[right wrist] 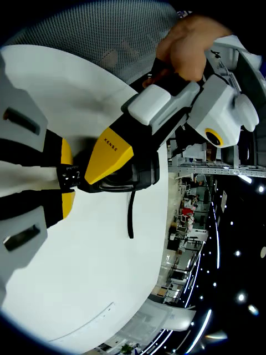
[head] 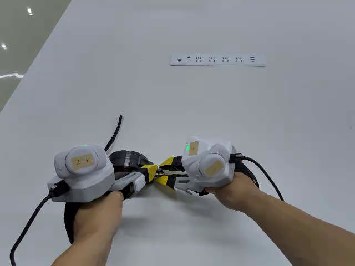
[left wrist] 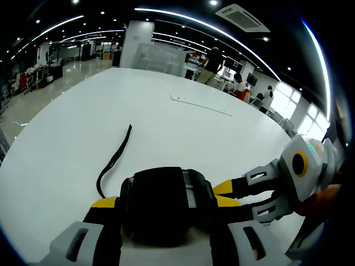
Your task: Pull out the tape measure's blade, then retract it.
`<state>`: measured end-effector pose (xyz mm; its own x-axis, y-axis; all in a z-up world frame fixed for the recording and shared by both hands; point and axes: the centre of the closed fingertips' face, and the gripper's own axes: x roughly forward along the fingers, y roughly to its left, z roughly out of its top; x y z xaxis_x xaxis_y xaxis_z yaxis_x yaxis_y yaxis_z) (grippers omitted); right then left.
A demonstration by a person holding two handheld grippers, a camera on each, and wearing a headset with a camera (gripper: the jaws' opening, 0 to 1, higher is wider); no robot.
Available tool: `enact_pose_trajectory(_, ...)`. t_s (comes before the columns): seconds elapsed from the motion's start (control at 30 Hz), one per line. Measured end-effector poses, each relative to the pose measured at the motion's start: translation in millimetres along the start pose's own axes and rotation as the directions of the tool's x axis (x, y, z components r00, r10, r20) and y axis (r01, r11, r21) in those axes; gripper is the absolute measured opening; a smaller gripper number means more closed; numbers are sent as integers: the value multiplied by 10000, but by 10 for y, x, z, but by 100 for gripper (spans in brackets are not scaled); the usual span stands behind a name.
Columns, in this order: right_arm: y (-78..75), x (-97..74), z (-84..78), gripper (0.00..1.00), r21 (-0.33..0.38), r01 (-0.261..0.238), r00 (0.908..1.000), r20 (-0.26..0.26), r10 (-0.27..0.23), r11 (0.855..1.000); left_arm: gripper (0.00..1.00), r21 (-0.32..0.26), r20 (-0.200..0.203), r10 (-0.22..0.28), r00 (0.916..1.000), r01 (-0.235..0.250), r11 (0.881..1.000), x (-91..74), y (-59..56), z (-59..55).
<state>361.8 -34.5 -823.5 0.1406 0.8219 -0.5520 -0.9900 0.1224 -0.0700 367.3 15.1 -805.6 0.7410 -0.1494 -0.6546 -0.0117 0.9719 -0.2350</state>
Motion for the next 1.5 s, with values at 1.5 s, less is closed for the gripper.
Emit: enact_pose_trajectory(1.5,-90,-17,-19,23,-375,223,9958,-883,-256,9990,64,379,-218,37,9998,-28,9993,24,7,-3)
